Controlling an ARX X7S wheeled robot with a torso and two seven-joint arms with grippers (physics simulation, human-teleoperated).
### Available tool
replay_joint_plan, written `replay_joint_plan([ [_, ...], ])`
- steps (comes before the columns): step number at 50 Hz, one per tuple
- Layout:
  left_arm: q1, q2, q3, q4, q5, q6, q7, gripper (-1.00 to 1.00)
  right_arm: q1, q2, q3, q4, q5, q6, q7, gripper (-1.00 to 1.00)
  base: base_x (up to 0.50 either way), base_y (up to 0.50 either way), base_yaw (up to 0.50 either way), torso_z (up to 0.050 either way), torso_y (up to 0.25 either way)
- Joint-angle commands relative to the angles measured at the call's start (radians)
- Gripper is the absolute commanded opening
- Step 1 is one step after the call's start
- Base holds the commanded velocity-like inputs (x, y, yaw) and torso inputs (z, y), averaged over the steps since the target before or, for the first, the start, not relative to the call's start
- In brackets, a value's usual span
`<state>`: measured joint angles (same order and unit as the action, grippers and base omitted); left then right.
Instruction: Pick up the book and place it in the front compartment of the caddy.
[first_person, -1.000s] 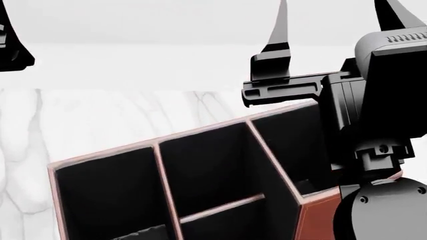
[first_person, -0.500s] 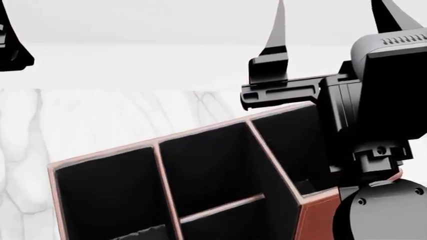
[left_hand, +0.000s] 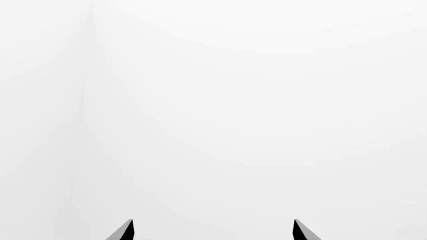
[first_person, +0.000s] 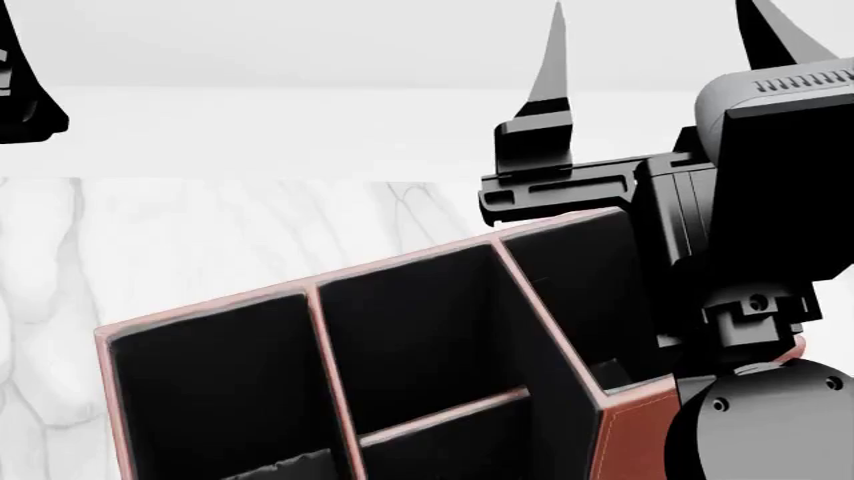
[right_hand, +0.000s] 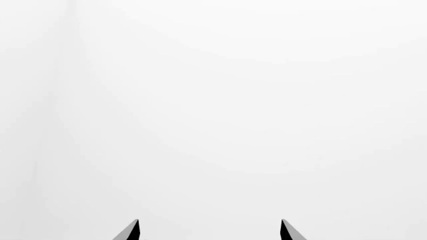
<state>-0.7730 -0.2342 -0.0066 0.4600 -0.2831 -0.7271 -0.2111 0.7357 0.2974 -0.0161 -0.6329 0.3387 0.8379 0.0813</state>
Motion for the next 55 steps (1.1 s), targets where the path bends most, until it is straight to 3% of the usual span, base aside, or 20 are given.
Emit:
replay_joint_plan([
  [1,0.0,-0.003,0.002,-0.001,-0.005,0.002,-0.004,1.0,0.0,0.003,-0.002,0.001,0.005,0.0,0.004,1.0,0.0,0.0,0.0,0.0,0.0],
  [24,-0.001,-0.01,0.005,0.002,-0.017,-0.001,-0.018,1.0,0.026,0.003,-0.027,0.057,0.005,-0.023,-0.001,1.0,0.0,0.0,0.0,0.0,0.0],
  [41,0.008,-0.022,0.008,0.001,-0.017,-0.002,-0.03,1.0,0.108,0.072,-0.12,0.147,0.077,0.031,-0.162,1.0,0.0,0.0,0.0,0.0,0.0],
  [55,0.01,-0.028,0.01,-0.003,-0.02,-0.002,-0.038,1.0,0.12,0.136,-0.059,0.114,0.184,0.096,-0.248,1.0,0.0,0.0,0.0,0.0,0.0],
])
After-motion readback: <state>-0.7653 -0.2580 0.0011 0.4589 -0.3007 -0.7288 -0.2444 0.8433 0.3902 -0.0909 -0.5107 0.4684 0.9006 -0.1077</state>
